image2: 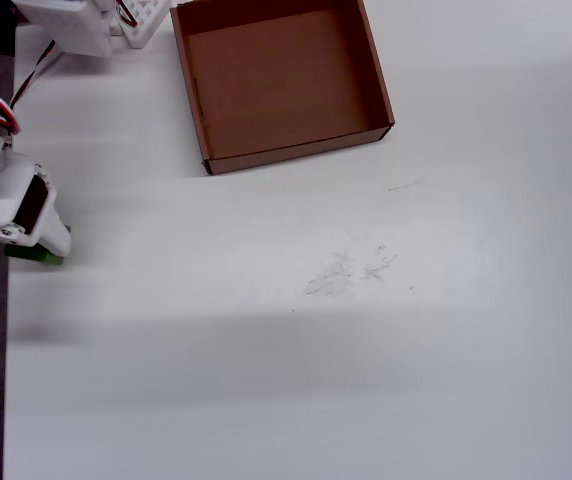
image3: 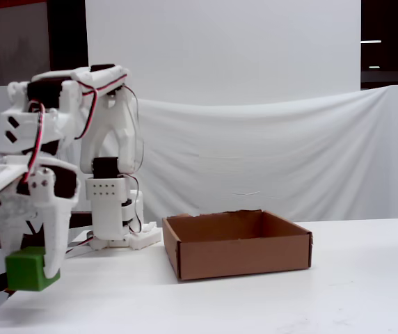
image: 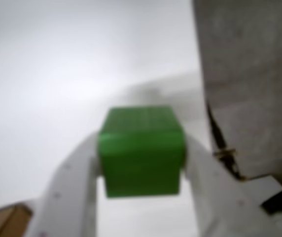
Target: Grasp a green cube and put it in a box.
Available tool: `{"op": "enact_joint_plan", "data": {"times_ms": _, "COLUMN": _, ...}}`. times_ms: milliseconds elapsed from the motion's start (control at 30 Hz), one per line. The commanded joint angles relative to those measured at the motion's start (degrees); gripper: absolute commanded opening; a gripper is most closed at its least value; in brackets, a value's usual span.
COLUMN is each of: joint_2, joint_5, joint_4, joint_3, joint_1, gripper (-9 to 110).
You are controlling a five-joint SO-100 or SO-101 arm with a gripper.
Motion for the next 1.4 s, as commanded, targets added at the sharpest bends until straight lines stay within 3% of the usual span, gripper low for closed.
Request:
{"op": "enact_joint_plan", "data": {"times_ms": 0, "joint_2": 5.8, "joint_5": 1.2, "joint_4": 5.9, "joint_3": -5.1, "joint_1": -2.4, "gripper": 13}}
{"op": "enact_joint_plan", "data": {"times_ms": 367, "joint_2": 10.9, "joint_5": 10.4, "joint_4": 27.3, "joint_3": -18.2, "joint_1": -17.9, "gripper": 15}}
{"op": "enact_joint_plan", "data": {"times_ms": 600, "joint_2": 12.9, "joint_5": 19.5, "joint_4": 29.6, "joint_3": -19.5, "joint_1": -30.8, "gripper": 13}}
{"op": "enact_joint_plan", "data": {"times_ms": 833, "joint_2": 20.9, "joint_5": 26.7, "joint_4": 28.3, "joint_3": -12.3, "joint_1": -47.7, "gripper": 13}}
{"op": "enact_joint_plan", "data": {"times_ms": 1033, "joint_2": 24.9, "joint_5": 30.1, "joint_4": 20.5, "joint_3": 3.1, "joint_1": -61.3, "gripper": 14}}
{"op": "enact_joint_plan", "data": {"times_ms": 1367, "joint_2": 23.0, "joint_5": 30.4, "joint_4": 4.7, "joint_3": 23.2, "joint_1": -68.2, "gripper": 16}}
